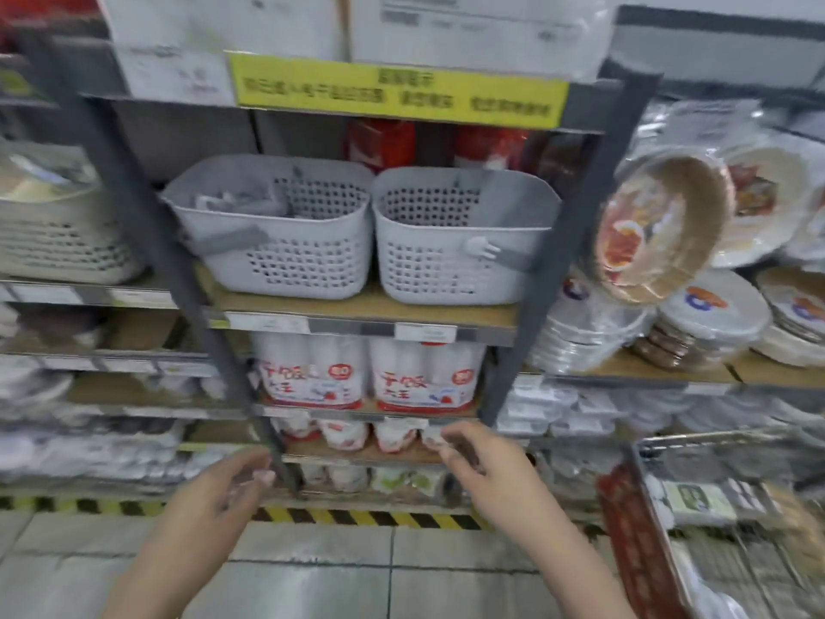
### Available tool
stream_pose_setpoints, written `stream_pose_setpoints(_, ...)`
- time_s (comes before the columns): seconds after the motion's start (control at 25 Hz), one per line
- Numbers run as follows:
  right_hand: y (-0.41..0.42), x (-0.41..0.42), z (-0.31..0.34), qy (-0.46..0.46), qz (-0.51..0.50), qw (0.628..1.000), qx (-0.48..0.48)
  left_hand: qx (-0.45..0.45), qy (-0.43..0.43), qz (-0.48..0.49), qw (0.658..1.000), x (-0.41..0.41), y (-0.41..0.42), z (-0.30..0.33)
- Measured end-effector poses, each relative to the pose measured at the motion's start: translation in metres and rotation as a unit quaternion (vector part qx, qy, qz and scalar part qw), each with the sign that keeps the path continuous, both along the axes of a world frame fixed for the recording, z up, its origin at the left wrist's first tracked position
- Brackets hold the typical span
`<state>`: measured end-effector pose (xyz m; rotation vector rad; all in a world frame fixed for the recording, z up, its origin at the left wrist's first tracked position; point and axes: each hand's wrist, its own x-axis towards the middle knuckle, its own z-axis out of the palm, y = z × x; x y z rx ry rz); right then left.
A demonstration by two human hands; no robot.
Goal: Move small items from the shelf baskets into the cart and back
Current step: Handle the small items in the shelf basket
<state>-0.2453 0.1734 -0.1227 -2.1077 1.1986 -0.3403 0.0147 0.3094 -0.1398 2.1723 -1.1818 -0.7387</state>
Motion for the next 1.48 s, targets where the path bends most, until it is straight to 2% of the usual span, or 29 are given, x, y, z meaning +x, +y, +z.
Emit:
stream_pose_setpoints(0.16,0.006,0.097,0.023,-0.039,0.044,0.997,-0.043,-0.012,-0.019,0.043,0.999,0.071,0.019,0.034)
stream_pose_setpoints(0.32,0.001,0.152,0.037,-0.060,0.039,0.995,-0.066,-0.027,-0.069,0.020,0.997,0.115,0.006,0.060)
stream_pose_setpoints(0.44,-0.014,0.162,0.047,-0.056,0.009,0.995,-0.079,-0.058,-0.129,-0.022,0.990,0.130,-0.024,0.073)
stream_pose_setpoints(0.64,-0.060,0.164,0.066,-0.063,-0.059,0.987,-0.134,-0.147,-0.181,-0.099,0.967,0.132,-0.094,0.093)
stream_pose_setpoints(0.8,-0.104,0.190,0.080,-0.082,-0.043,0.978,-0.188,-0.182,-0.238,-0.117,0.947,0.143,-0.153,0.099)
stream_pose_setpoints(1.04,-0.160,0.216,0.073,-0.086,-0.047,0.939,-0.331,-0.124,-0.357,-0.081,0.922,0.164,-0.198,0.083)
stream_pose_setpoints(1.2,-0.173,0.214,0.066,-0.033,-0.014,0.919,-0.392,-0.195,-0.345,-0.055,0.917,0.171,-0.203,0.080)
stream_pose_setpoints(1.28,-0.171,0.212,0.062,-0.034,-0.014,0.915,-0.402,-0.217,-0.348,-0.050,0.911,0.173,-0.207,0.081)
stream_pose_setpoints(1.48,-0.164,0.211,0.069,-0.025,0.021,0.930,-0.365,-0.267,-0.313,-0.070,0.909,0.183,-0.210,0.082)
